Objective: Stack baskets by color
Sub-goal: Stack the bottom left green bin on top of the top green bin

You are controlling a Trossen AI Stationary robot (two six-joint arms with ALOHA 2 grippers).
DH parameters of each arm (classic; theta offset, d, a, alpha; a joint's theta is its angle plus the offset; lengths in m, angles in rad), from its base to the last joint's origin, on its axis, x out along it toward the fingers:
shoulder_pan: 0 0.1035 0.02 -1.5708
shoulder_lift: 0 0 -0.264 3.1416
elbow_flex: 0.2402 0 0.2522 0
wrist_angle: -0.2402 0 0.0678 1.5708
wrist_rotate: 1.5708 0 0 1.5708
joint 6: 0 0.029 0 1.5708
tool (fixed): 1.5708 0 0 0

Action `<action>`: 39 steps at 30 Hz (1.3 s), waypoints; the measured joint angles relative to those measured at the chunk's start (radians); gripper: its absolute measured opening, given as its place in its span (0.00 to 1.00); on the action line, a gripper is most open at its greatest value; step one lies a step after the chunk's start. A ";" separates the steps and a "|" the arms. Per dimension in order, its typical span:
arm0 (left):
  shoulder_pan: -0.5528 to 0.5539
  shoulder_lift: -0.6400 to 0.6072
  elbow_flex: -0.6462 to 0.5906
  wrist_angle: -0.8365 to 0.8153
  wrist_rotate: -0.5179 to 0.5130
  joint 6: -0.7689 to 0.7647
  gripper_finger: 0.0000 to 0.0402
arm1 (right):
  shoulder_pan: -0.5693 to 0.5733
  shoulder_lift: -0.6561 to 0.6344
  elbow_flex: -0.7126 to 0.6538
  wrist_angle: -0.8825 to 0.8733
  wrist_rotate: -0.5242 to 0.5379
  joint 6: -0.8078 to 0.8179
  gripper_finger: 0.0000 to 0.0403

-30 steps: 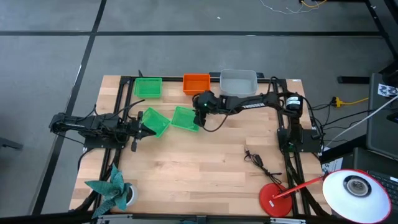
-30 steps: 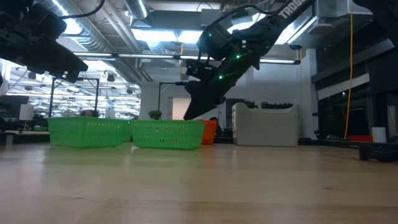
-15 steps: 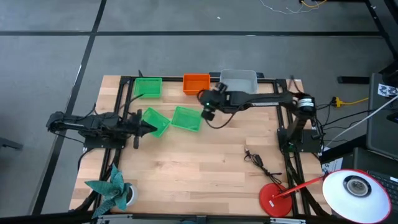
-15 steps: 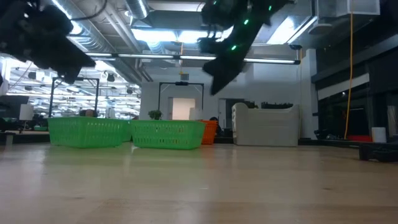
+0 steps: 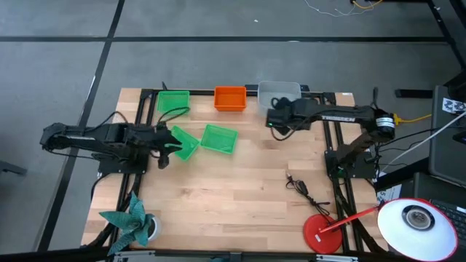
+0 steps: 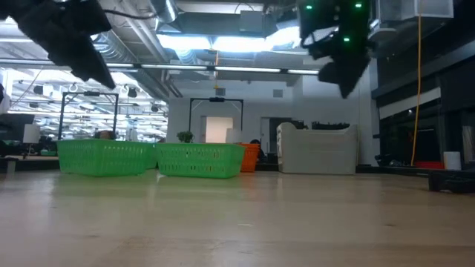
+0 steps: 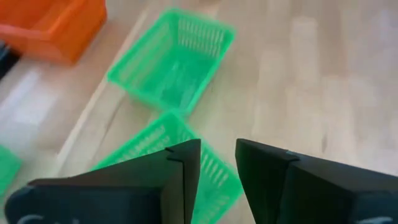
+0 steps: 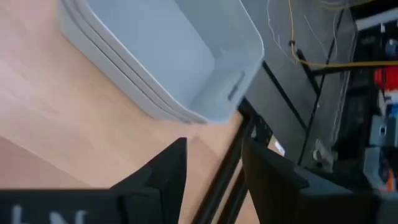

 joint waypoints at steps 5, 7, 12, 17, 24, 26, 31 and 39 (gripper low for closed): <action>0.054 0.174 0.125 -0.074 0.019 0.083 0.24 | -0.024 -0.119 -0.158 0.086 -0.032 0.018 0.39; 0.097 0.252 0.181 -0.114 0.023 0.085 0.23 | -0.043 -0.162 -0.221 0.151 -0.080 0.011 0.39; 0.202 0.456 0.297 -0.252 0.153 0.063 0.24 | -0.079 -0.246 -0.376 0.359 -0.216 -0.063 0.39; 0.198 0.607 0.318 -0.329 0.329 0.123 0.23 | -0.078 -0.283 -0.497 0.563 -0.331 -0.144 0.39; 0.107 0.682 0.318 -0.388 0.284 0.193 0.22 | -0.078 -0.286 -0.549 0.659 -0.395 -0.178 0.39; 0.082 0.689 0.318 -0.396 0.250 0.211 0.22 | -0.078 -0.286 -0.549 0.661 -0.395 -0.179 0.39; 0.026 0.711 0.318 -0.392 0.111 0.223 0.22 | -0.078 -0.286 -0.549 0.694 -0.394 -0.200 0.39; 0.012 0.802 0.318 -0.393 0.088 0.244 0.22 | -0.078 -0.286 -0.549 0.726 -0.394 -0.229 0.39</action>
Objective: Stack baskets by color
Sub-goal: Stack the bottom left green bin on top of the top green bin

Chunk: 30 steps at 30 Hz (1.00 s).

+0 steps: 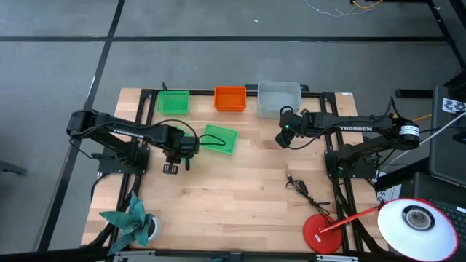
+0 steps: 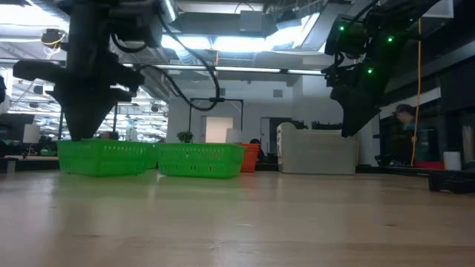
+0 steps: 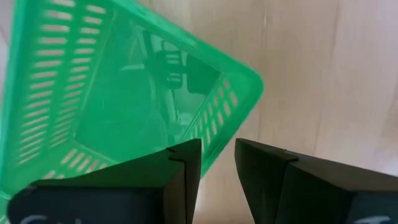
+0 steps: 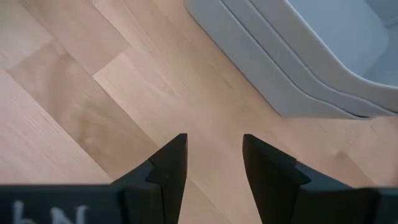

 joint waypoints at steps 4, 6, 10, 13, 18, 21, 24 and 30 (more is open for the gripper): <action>0.000 0.046 0.000 0.006 0.000 0.001 0.22 | 0.000 0.000 0.000 0.000 0.000 0.000 0.39; 0.004 0.079 0.000 0.022 0.000 0.001 0.22 | 0.000 0.000 0.000 0.000 0.000 0.000 0.39; 0.012 0.151 0.000 0.073 -0.051 -0.025 0.22 | 0.000 0.000 0.000 0.000 0.000 0.000 0.39; 0.013 0.191 0.000 0.067 -0.100 -0.097 0.20 | 0.000 0.000 0.000 -0.001 0.000 -0.006 0.39; 0.012 0.187 0.000 0.007 -0.065 -0.258 0.02 | 0.000 0.000 0.000 -0.001 0.000 -0.027 0.39; -0.003 0.142 0.018 -0.059 -0.057 -0.352 0.00 | 0.000 0.000 0.000 -0.001 0.001 -0.027 0.39; -0.025 0.091 0.076 -0.131 -0.094 -0.390 0.00 | 0.000 0.000 0.000 0.002 0.001 -0.027 0.39; 0.014 0.015 0.249 -0.293 -0.357 -0.390 0.00 | 0.000 0.000 0.000 0.006 0.001 -0.027 0.39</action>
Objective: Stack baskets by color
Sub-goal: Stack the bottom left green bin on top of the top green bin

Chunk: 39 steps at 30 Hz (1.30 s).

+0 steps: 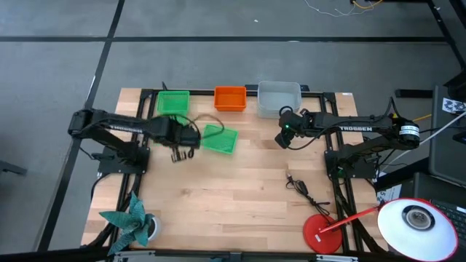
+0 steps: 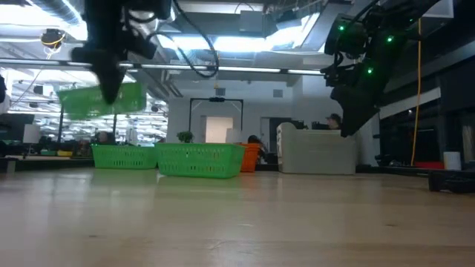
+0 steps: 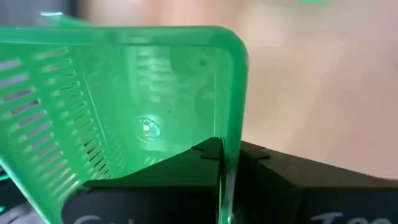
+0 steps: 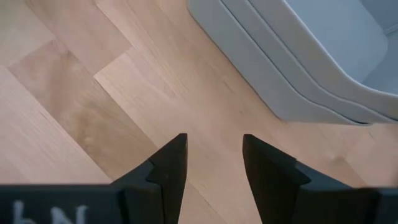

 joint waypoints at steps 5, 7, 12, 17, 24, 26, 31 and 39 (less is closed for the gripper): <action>0.149 -0.008 0.146 -0.014 -0.083 0.210 0.00 | 0.000 0.000 0.000 0.000 0.000 -0.003 0.39; 0.224 -0.002 0.190 0.009 -0.075 0.335 0.00 | 0.000 0.000 0.000 0.000 0.000 -0.003 0.39; 0.434 0.010 0.213 0.051 0.036 0.597 0.00 | 0.000 0.000 0.000 0.000 0.000 -0.003 0.39; 0.576 0.038 0.195 0.034 0.101 0.688 0.00 | 0.000 0.000 0.000 0.005 0.000 -0.041 0.39; 0.642 0.122 0.156 0.071 0.109 0.836 0.00 | 0.000 0.000 0.000 0.025 0.000 -0.056 0.39; 0.658 0.151 0.135 0.083 0.108 0.845 0.00 | 0.000 0.000 0.000 0.025 0.000 -0.056 0.39; 0.672 0.208 0.102 0.194 0.001 0.815 0.00 | 0.000 0.000 0.000 0.026 0.000 -0.077 0.39; 0.672 0.216 0.103 0.229 -0.016 0.902 0.00 | 0.000 0.000 0.000 0.029 0.000 -0.077 0.39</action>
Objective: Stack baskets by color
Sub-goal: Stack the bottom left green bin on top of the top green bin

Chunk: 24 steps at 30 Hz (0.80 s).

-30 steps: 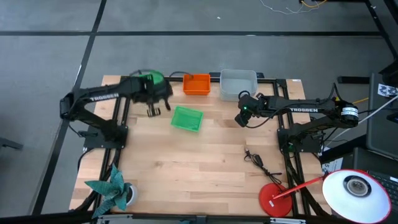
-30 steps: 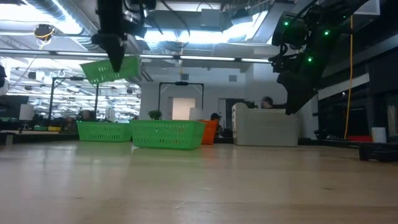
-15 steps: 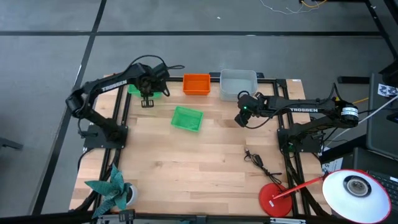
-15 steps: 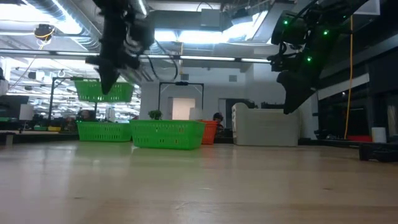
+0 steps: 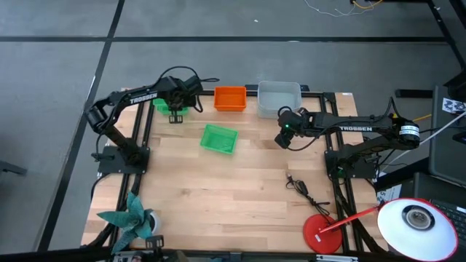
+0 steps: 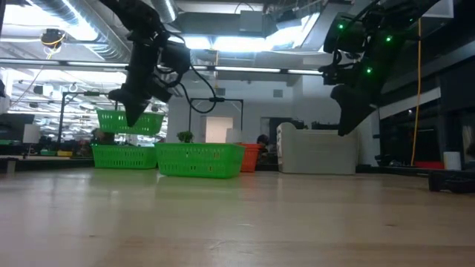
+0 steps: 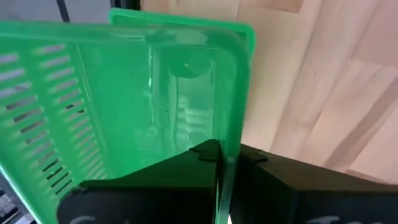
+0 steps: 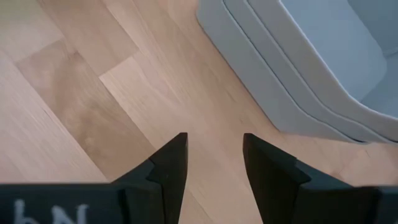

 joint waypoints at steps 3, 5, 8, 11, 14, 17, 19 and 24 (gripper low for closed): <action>0.006 0.000 0.000 -0.003 0.001 0.004 0.00 | 0.000 0.000 0.000 0.006 0.000 0.001 0.39; 0.006 0.000 -0.001 0.001 0.005 0.001 0.00 | 0.000 0.000 0.000 0.012 0.000 0.000 0.39; 0.001 0.000 -0.015 0.015 0.007 -0.077 0.00 | 0.001 0.000 0.000 0.014 0.000 0.000 0.39; 0.008 0.000 -0.036 0.027 0.004 -0.133 0.00 | 0.001 0.000 0.000 0.015 0.000 0.000 0.39; 0.009 0.000 -0.060 0.020 0.005 -0.125 0.00 | 0.001 0.000 0.000 0.015 0.000 0.000 0.39; 0.007 0.000 -0.065 0.029 0.012 -0.125 0.00 | 0.001 0.000 0.000 0.015 0.000 0.000 0.39; 0.008 -0.001 -0.065 0.047 0.011 -0.125 0.00 | 0.000 0.000 0.000 0.015 0.000 0.002 0.39; 0.008 -0.001 -0.065 0.054 0.012 -0.129 0.00 | 0.000 0.000 0.000 0.016 0.000 0.003 0.39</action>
